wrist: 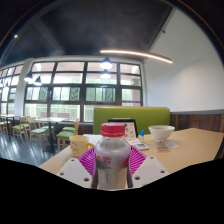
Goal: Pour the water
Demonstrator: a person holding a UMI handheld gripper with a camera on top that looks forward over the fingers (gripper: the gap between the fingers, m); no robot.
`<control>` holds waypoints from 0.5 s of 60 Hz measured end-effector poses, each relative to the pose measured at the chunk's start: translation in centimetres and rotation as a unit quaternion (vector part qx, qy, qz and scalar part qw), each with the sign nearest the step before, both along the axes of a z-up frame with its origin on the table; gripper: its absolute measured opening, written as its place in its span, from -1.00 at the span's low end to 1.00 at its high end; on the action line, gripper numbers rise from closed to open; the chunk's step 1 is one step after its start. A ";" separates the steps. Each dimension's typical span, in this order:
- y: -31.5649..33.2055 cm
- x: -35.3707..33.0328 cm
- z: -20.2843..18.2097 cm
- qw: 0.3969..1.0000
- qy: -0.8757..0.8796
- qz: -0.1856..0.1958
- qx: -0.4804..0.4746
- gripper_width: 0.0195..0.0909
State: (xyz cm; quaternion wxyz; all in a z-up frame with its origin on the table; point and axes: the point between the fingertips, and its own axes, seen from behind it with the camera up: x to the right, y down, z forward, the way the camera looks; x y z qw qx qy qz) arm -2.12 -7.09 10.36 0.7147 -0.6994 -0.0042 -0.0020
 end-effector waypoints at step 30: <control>16.0 -3.3 10.9 0.822 -0.569 -0.030 0.015 -0.47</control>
